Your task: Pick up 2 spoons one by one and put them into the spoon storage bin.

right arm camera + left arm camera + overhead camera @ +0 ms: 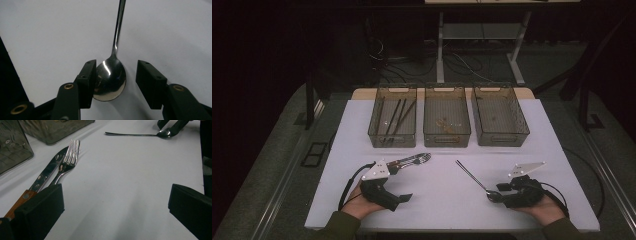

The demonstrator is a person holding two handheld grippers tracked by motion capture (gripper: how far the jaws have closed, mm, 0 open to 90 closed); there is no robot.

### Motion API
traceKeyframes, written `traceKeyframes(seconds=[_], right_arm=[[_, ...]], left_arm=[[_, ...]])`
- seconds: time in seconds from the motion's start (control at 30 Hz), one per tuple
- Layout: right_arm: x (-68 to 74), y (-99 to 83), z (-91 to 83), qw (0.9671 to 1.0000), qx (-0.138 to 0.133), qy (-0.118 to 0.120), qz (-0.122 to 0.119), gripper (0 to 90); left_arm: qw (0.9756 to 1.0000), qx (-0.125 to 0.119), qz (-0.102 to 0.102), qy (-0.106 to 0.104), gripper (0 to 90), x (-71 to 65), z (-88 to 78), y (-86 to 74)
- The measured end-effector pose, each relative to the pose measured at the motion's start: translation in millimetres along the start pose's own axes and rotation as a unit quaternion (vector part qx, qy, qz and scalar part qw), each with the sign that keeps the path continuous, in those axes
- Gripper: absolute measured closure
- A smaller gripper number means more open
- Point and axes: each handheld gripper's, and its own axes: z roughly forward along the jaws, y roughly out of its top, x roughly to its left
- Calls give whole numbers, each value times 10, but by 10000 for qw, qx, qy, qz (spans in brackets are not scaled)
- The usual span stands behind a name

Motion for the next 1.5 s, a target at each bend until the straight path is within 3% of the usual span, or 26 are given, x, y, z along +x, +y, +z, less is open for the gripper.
traceKeyframes(seconds=[0.27, 0.4, 0.5, 0.6, 1.0, 1.13, 1.5], right_arm=[[36, 3, 26, 9998, 87, -29, -154, 518], [66, 3, 35, 9993, 126, -156, -309, 534], [112, 7, 42, 9982, 181, -308, -473, 566], [128, 10, 41, 9980, 200, -269, -534, 619], [168, 37, 22, 9980, 41, -221, -592, 813], [166, 49, -15, 9985, -142, -8, -530, 874], [169, 91, -22, 9981, -257, -28, -557, 886]], left_arm=[[10000, 10, 5, 2, 0, -3, -1, 1], [10000, 20, 9, 1, 0, -3, -1, 1], [10000, 1, 10, 1, 0, -6, 0, 0], [10000, -1, 7, 7, 0, -6, -4, 1], [10000, 1, 14, 6, 0, -6, -3, 1], [10000, -5, 17, 8, 0, -7, -1, 0], [10000, -11, 23, -5, 0, -7, 0, 2]])
